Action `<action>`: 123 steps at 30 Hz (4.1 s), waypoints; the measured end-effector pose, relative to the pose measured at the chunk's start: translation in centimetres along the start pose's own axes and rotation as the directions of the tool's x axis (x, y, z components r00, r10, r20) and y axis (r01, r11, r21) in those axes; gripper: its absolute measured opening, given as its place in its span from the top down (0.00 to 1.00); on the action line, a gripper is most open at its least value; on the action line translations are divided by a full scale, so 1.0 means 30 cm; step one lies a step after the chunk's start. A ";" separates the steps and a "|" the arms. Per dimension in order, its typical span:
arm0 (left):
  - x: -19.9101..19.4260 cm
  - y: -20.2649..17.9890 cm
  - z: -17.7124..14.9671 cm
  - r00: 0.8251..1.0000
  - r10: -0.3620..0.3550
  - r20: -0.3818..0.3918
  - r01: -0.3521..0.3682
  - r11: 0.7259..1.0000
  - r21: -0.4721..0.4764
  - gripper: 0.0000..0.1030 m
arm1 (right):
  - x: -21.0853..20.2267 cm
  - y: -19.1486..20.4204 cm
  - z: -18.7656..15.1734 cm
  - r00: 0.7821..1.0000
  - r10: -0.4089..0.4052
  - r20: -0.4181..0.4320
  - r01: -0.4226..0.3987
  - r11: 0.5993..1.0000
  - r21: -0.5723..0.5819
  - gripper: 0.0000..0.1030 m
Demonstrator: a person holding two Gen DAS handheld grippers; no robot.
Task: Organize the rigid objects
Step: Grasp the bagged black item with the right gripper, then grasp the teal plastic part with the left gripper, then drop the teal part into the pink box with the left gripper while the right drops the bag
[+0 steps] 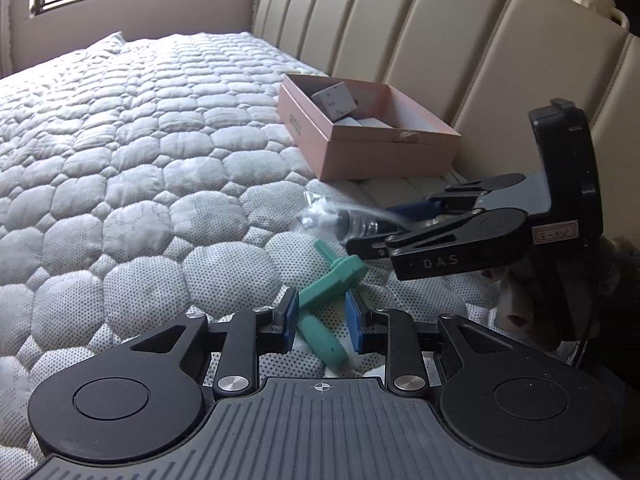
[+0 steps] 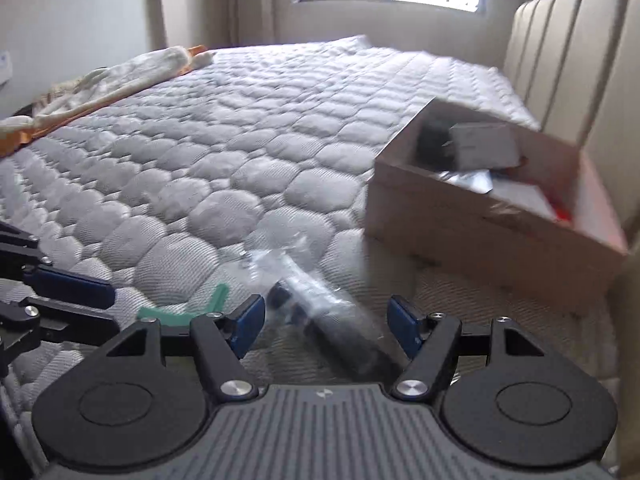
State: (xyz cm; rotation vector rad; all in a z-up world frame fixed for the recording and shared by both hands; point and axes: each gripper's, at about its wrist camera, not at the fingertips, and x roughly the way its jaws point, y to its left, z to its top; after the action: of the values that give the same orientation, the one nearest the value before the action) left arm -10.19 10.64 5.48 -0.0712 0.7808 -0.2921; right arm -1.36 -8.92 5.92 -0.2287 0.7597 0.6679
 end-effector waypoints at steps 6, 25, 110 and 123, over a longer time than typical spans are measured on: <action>0.044 -0.020 -0.015 1.000 0.002 -0.028 0.000 0.997 0.073 0.73 | -0.049 -0.013 -0.048 0.998 -0.044 -0.045 0.046 0.998 0.047 0.77; 0.159 -0.064 0.074 1.000 0.024 -0.007 -0.022 0.986 0.166 0.72 | -0.289 -0.123 -0.351 0.952 -0.305 0.036 0.298 0.946 0.132 0.44; 0.319 -0.270 0.117 0.996 -0.054 -0.068 0.072 0.955 0.287 0.51 | -0.238 -0.134 -0.313 0.967 -0.253 0.029 0.248 0.961 0.119 0.49; 0.170 -0.219 0.066 0.993 -0.114 0.039 0.103 0.971 0.218 0.51 | -0.372 -0.055 -0.265 0.966 -0.260 0.013 0.259 0.965 0.053 0.79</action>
State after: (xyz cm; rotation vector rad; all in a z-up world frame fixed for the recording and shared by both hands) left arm -6.91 2.79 4.52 0.0835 0.6909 -0.4756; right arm -10.71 -18.85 8.00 -0.2694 0.7113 0.4016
